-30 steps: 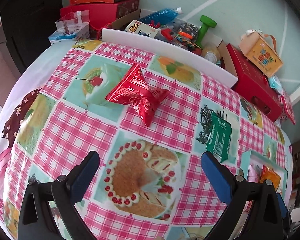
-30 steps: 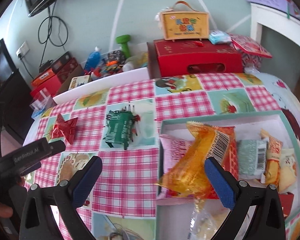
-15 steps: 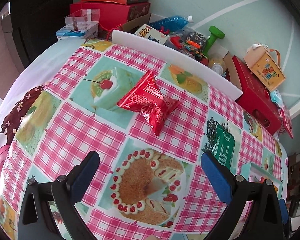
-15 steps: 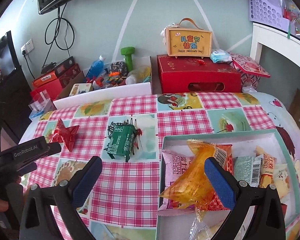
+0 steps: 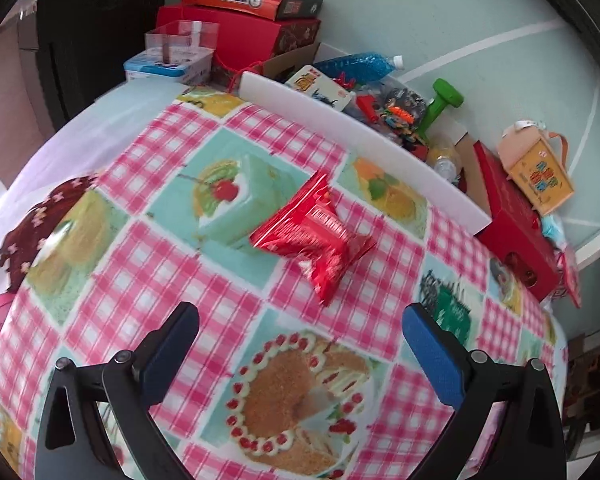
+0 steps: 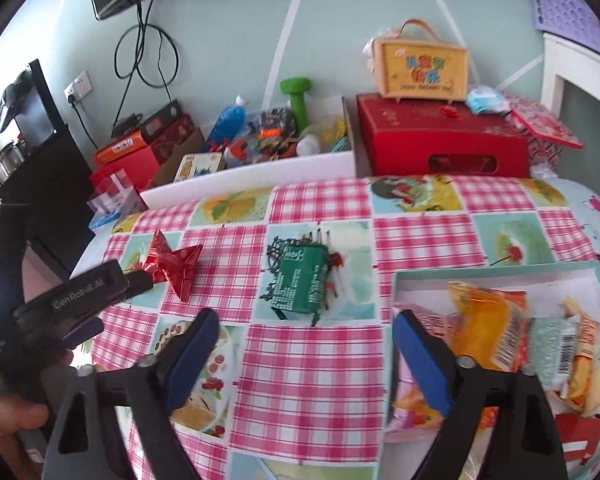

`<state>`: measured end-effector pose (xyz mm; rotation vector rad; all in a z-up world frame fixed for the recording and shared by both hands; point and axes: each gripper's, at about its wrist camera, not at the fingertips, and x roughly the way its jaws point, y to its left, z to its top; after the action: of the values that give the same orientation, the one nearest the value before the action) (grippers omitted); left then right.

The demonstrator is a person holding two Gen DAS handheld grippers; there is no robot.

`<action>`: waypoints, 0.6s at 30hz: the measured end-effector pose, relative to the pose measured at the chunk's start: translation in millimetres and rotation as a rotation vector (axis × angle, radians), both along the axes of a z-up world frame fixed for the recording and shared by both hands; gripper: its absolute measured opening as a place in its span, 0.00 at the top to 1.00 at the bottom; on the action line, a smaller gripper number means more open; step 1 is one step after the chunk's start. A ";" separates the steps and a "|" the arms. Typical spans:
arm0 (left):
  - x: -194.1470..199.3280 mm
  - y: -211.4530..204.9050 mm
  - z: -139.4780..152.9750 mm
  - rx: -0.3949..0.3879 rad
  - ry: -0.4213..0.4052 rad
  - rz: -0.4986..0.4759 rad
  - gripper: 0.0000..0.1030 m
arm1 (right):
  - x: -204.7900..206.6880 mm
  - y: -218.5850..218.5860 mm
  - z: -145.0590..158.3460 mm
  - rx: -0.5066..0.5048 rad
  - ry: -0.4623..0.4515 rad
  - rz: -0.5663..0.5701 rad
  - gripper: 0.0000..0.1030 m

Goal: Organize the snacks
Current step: 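Grasp the red Rolls Kiss bag with the left tool while the right tool grasps the green pack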

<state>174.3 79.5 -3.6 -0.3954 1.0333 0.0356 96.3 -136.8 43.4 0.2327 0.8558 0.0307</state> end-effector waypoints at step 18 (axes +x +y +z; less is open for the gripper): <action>60.9 13.2 -30.6 -0.088 0.064 -0.010 0.06 | 84.1 21.3 -50.2 0.020 0.197 0.061 0.45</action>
<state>235.2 92.7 -34.2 -0.4716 1.1021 -0.0059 180.5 -115.5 -6.8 0.2310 1.0586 0.0745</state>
